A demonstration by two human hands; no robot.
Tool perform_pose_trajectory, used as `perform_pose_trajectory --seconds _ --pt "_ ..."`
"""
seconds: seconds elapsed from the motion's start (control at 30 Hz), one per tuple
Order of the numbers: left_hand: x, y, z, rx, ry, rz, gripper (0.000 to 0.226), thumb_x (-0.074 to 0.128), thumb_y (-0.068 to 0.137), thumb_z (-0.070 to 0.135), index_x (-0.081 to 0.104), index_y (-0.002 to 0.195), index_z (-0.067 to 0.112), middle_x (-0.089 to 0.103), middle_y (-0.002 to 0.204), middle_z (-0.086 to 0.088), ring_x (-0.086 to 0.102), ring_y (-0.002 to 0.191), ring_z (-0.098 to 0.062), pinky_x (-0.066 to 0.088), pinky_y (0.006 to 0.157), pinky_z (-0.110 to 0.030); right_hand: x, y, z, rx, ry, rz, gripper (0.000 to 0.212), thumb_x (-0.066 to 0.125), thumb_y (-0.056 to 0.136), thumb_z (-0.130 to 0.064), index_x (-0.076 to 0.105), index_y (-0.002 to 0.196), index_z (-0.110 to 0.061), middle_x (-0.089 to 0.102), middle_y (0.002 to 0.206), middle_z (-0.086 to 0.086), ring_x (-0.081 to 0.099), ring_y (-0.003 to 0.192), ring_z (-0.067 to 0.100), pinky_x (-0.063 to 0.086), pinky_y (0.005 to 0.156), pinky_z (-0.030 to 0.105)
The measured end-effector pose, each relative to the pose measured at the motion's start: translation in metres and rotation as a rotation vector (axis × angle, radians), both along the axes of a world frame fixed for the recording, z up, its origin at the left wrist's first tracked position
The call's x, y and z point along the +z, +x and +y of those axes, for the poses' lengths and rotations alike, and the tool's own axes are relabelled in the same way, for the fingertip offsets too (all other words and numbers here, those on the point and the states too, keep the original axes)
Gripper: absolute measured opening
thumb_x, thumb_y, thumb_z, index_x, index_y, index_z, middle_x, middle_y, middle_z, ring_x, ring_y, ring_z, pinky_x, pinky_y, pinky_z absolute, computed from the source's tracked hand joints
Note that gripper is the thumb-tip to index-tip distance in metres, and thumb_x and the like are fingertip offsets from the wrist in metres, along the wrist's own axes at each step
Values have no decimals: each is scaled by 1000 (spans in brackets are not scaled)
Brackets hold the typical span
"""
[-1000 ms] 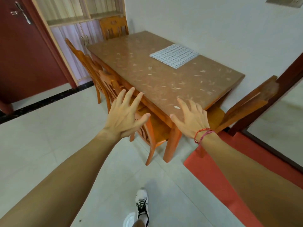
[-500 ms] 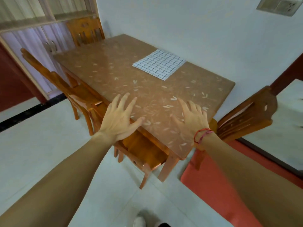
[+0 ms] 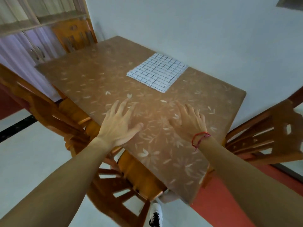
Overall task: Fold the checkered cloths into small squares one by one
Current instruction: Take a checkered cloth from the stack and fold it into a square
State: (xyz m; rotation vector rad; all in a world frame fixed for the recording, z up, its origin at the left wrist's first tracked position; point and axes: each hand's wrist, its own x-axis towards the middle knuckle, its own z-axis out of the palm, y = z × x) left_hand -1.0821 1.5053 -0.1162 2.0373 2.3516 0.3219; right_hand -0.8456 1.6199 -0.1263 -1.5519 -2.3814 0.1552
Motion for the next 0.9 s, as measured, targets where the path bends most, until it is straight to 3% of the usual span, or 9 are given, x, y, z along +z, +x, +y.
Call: perform_pose_trajectory --seconds 0.3,0.7,0.9 --pt "-17 -27 109 8 -63 -23 87 20 84 76 20 155 25 12 163 -6 6 149 -33 21 118 -52 -24 -43 109 44 -67 -30 67 45 85 -61 29 144 -34 43 142 5 42 126 27 33 102 46" --pt "-60 -69 234 -72 -97 -115 77 39 89 64 11 153 33 5 163 -3 -2 150 -29 19 118 -49 -55 -88 206 -9 -96 -49 69 39 87 -64 23 147 -34 31 152 8 32 137 30 30 108 50" --pt "-107 -89 307 -99 -97 -131 72 36 86 64 22 148 30 13 161 -2 7 147 -28 24 118 -49 -95 -101 261 -37 -118 4 67 40 86 -63 25 145 -34 40 144 3 40 128 24 36 103 43"
